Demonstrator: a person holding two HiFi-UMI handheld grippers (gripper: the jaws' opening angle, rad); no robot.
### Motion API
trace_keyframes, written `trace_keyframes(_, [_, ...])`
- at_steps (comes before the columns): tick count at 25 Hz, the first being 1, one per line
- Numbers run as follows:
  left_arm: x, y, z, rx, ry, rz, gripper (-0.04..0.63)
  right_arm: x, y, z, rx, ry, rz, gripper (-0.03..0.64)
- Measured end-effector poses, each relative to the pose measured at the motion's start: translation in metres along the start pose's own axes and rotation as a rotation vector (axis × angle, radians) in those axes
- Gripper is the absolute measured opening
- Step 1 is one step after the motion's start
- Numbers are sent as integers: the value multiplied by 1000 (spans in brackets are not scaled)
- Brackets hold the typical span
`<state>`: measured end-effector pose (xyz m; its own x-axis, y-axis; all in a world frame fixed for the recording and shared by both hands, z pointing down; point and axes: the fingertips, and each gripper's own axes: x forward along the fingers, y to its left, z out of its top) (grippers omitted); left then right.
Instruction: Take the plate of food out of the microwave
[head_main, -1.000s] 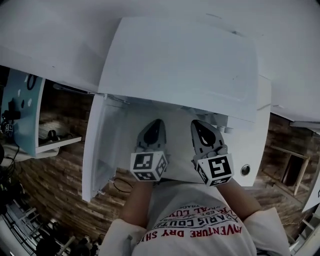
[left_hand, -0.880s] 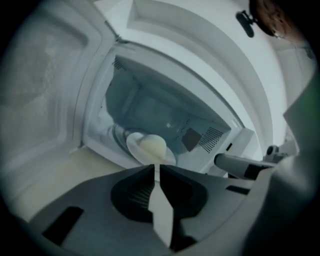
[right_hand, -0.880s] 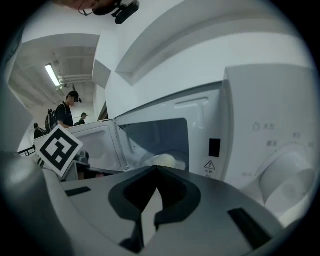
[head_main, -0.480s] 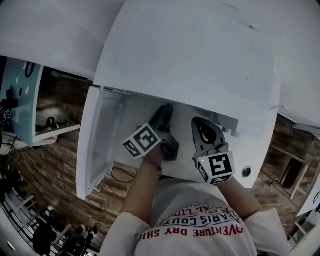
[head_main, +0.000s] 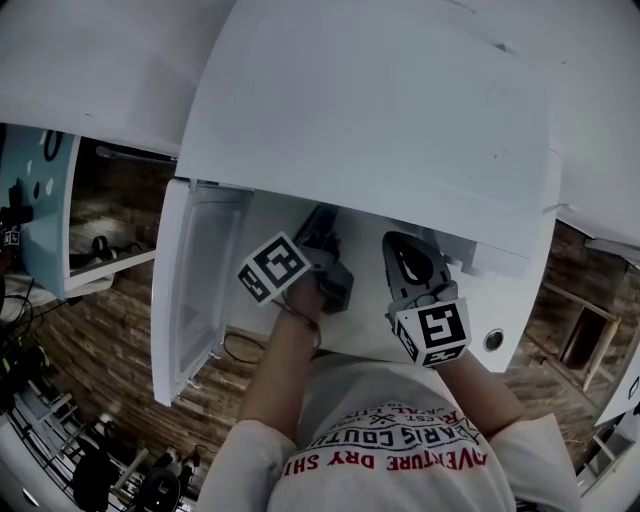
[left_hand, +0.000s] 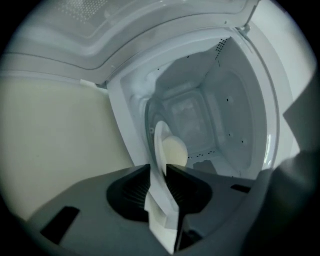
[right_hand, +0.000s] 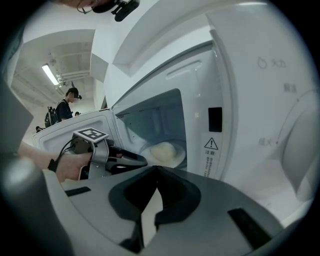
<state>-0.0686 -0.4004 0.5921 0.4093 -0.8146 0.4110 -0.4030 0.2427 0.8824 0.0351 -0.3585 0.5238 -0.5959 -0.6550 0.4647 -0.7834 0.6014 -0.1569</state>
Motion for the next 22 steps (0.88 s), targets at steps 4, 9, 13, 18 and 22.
trace_keyframes(4, [-2,-2,2,-16,-7,-15,58,1,4,-2,2,-2,-2,10])
trace_keyframes(9, [-11,-4,7,-73,-33,-67,29,-2,10,-2,2,-2,-15,9])
trace_keyframes(13, [-20,-6,8,-130,-49,-123,14,-6,19,-6,-4,10,-18,9])
trace_keyframes(18, [-30,-6,7,-157,-56,-151,14,-10,28,-13,-11,24,-18,9])
trace_keyframes(22, [-38,-5,7,-151,-53,-162,14,-14,36,-15,-13,17,-27,11])
